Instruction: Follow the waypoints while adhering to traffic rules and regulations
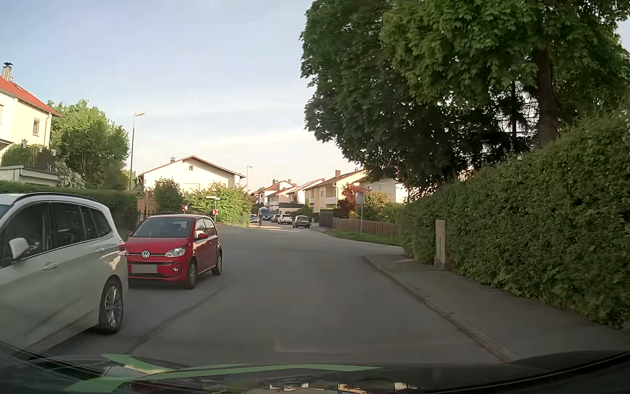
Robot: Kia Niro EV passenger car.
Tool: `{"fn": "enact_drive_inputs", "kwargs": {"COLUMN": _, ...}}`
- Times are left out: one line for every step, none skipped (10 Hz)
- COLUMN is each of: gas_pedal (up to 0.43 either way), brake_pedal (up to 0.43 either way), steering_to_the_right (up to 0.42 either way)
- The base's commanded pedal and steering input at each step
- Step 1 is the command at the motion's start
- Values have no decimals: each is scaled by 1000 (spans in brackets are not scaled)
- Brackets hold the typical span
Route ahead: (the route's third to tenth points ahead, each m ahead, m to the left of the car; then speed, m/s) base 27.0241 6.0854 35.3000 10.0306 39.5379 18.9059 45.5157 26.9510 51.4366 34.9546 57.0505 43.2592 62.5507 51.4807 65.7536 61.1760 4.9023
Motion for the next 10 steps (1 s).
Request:
{"fn": "enact_drive_inputs", "kwargs": {"gas_pedal": 0, "brake_pedal": 79, "steering_to_the_right": -30}}
{"fn": "enact_drive_inputs", "kwargs": {"gas_pedal": 0, "brake_pedal": 91, "steering_to_the_right": -29}}
{"fn": "enact_drive_inputs", "kwargs": {"gas_pedal": 0, "brake_pedal": 110, "steering_to_the_right": -25}}
{"fn": "enact_drive_inputs", "kwargs": {"gas_pedal": 0, "brake_pedal": 122, "steering_to_the_right": -21}}
{"fn": "enact_drive_inputs", "kwargs": {"gas_pedal": 0, "brake_pedal": 128, "steering_to_the_right": -19}}
{"fn": "enact_drive_inputs", "kwargs": {"gas_pedal": 0, "brake_pedal": 140, "steering_to_the_right": -18}}
{"fn": "enact_drive_inputs", "kwargs": {"gas_pedal": 0, "brake_pedal": 152, "steering_to_the_right": -23}}
{"fn": "enact_drive_inputs", "kwargs": {"gas_pedal": 0, "brake_pedal": 165, "steering_to_the_right": -27}}
{"fn": "enact_drive_inputs", "kwargs": {"gas_pedal": 0, "brake_pedal": 177, "steering_to_the_right": -27}}
{"fn": "enact_drive_inputs", "kwargs": {"gas_pedal": 0, "brake_pedal": 183, "steering_to_the_right": -24}}
